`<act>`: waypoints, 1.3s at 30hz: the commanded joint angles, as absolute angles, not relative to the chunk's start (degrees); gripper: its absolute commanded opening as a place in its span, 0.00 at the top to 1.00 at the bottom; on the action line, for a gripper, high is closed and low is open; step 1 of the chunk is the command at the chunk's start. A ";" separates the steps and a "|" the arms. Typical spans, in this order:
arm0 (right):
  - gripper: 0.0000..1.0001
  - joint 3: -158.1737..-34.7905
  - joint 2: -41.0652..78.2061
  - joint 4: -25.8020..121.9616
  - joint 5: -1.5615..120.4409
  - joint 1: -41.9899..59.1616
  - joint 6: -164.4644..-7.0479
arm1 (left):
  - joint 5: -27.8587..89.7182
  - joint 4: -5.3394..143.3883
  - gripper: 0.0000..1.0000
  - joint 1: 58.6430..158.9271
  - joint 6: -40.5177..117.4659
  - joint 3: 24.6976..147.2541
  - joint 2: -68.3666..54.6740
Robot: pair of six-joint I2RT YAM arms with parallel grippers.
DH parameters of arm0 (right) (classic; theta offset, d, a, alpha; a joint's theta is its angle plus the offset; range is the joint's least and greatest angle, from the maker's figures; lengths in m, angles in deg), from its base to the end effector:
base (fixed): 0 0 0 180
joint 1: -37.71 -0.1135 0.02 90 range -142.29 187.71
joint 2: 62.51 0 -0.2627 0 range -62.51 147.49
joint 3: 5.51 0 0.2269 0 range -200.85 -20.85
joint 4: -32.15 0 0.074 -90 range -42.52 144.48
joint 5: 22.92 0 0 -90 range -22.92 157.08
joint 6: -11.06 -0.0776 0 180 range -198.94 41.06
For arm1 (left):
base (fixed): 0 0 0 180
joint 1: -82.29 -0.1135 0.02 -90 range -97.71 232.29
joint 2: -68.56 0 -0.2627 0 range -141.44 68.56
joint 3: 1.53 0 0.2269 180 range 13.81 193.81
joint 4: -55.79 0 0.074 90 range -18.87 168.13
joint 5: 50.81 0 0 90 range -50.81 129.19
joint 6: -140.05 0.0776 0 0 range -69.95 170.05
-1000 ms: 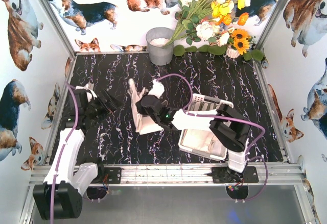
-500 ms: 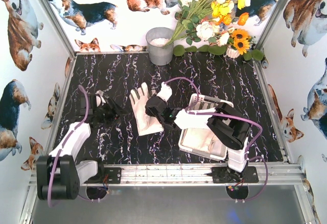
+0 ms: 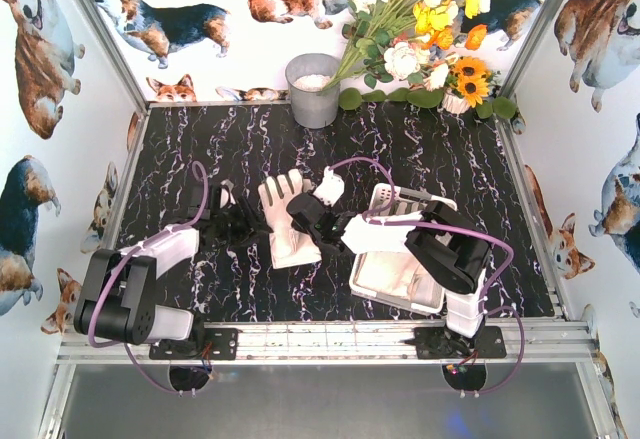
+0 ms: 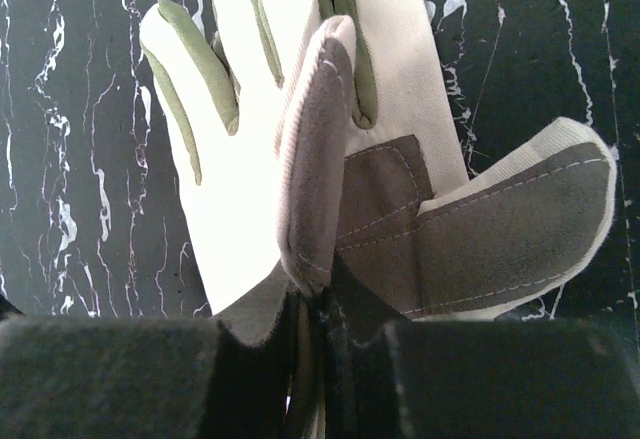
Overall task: Put the gloves into the storage basket
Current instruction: Pair the glove with the glove.
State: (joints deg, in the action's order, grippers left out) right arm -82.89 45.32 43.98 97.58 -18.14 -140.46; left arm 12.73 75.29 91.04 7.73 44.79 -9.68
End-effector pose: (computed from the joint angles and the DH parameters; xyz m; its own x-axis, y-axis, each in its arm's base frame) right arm 0.2573 0.3091 0.1538 -0.6216 0.4328 -0.6529 0.0925 0.8682 0.4875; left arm 0.2404 -0.0720 0.1386 -0.8479 -0.4793 -0.2266 -0.2164 0.7030 -0.6774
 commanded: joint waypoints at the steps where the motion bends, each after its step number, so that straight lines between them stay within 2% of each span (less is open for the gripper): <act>1: 1.00 -83.00 41.10 44.27 100.58 -19.03 -142.49 | 13.64 70.55 0.52 91.95 6.29 44.93 -9.41; 16: 1.00 -80.00 36.81 45.11 108.82 -23.69 -150.08 | 13.00 68.79 0.62 91.95 5.23 43.22 -10.68; 23: 1.00 -80.37 37.45 53.23 117.00 -26.39 -154.84 | 12.87 67.61 0.64 92.69 5.15 43.16 -11.94; 37: 1.00 -81.32 41.39 59.54 114.44 -25.93 -153.22 | 12.68 64.31 0.66 95.75 4.96 47.30 -17.95; 38: 0.99 -81.36 41.19 59.65 113.74 -25.81 -152.20 | 12.59 63.97 0.66 96.04 5.01 47.48 -18.65; 39: 0.92 -81.40 40.99 59.88 113.41 -25.77 -151.12 | 12.50 63.60 0.66 96.27 5.09 47.73 -19.22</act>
